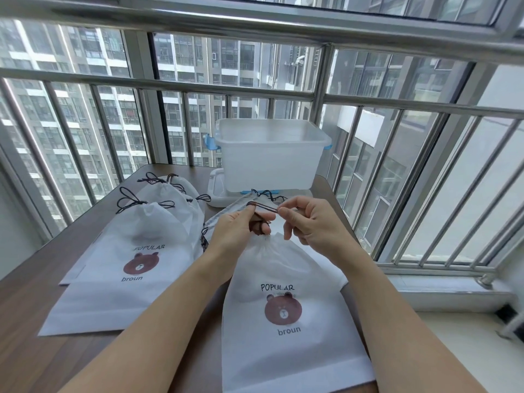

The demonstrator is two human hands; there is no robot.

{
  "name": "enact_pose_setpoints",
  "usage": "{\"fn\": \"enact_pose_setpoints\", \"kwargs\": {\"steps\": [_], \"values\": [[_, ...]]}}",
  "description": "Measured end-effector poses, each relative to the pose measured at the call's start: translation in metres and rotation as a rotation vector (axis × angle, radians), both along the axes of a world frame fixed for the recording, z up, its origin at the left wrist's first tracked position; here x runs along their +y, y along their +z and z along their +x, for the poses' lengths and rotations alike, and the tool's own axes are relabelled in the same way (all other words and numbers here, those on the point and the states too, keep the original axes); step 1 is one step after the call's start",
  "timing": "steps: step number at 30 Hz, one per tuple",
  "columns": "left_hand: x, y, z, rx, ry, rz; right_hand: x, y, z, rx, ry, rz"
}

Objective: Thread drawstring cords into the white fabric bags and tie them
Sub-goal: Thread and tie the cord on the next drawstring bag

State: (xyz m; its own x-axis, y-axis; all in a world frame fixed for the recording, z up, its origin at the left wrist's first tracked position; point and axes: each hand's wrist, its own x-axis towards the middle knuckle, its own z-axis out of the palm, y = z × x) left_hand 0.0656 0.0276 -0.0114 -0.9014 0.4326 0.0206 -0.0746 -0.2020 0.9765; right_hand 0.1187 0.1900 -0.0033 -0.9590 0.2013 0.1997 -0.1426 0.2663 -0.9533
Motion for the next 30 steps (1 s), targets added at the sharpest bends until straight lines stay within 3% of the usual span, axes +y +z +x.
{"fn": "enact_pose_setpoints", "kwargs": {"steps": [11, 16, 20, 24, 30], "values": [[0.001, -0.002, -0.003, -0.066, -0.039, 0.009, -0.006, 0.0, 0.003, -0.014, -0.042, -0.075], [0.004, -0.006, -0.004, 0.012, -0.034, -0.034, -0.01, -0.004, 0.002, -0.046, -0.06, -0.041], [0.003, -0.009, -0.006, -0.05, -0.132, 0.043, -0.01, -0.005, 0.001, -0.052, -0.072, -0.077], [0.002, -0.014, -0.001, 0.163, -0.135, -0.022, -0.01, -0.007, 0.001, -0.05, -0.059, -0.128], [0.002, -0.016, -0.008, 0.181, 0.036, 0.001, -0.007, -0.007, 0.001, -0.082, 0.089, -0.146]]}}
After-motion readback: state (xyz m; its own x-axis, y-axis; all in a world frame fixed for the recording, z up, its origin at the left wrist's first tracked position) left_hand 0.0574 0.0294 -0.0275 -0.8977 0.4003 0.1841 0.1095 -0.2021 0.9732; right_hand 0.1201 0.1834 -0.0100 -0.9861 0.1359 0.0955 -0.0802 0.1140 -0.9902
